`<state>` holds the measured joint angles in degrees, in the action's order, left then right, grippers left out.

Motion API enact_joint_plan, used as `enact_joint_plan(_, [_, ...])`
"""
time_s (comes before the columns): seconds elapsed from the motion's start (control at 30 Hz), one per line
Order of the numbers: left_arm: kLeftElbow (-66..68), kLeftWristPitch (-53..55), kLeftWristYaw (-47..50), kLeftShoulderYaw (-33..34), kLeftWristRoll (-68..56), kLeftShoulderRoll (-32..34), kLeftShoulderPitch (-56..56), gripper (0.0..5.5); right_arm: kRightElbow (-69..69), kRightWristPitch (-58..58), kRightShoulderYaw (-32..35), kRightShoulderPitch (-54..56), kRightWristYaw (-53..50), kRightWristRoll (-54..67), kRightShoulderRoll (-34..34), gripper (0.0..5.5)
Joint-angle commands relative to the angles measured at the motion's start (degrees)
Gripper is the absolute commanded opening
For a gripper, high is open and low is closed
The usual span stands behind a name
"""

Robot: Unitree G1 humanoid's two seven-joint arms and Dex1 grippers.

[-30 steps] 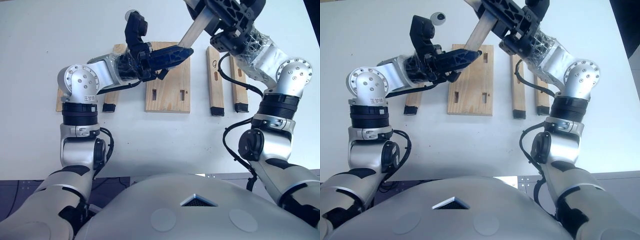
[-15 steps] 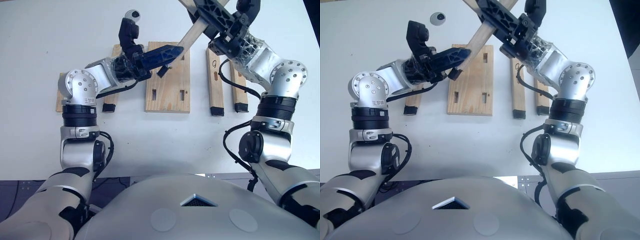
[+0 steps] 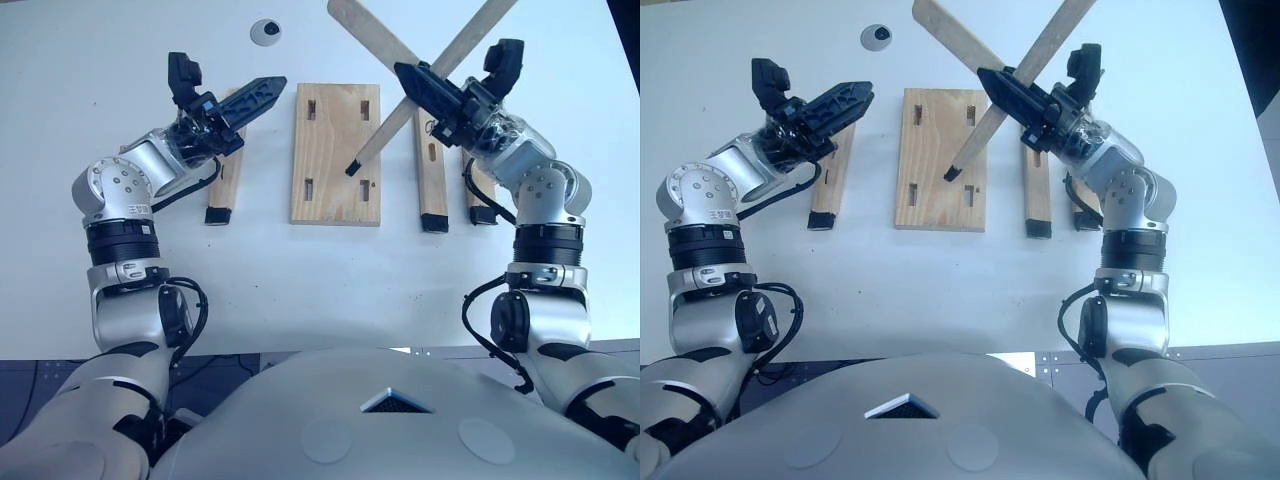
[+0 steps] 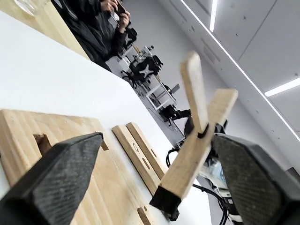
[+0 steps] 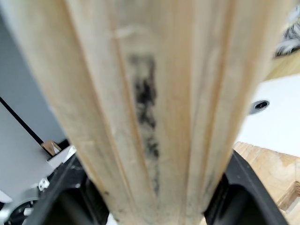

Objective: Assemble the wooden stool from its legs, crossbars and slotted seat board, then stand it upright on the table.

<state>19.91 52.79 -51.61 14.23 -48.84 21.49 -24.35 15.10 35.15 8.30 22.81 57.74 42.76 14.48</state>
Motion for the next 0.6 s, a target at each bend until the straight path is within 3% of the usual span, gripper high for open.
enact_joint_plan(0.03, [2.6, -2.4, 5.3, 5.1, -0.2, -0.9, -1.2, 4.33, -1.5, -3.8, -2.5, -1.4, 2.5, -3.4, 1.5, 2.08])
enact_joint_plan(0.6, [0.2, -1.6, 14.6, 10.0, -3.2, -7.0, 0.1, 4.33, -3.0, -10.8, -7.4, -4.5, 8.9, -12.2, 7.6, 2.07])
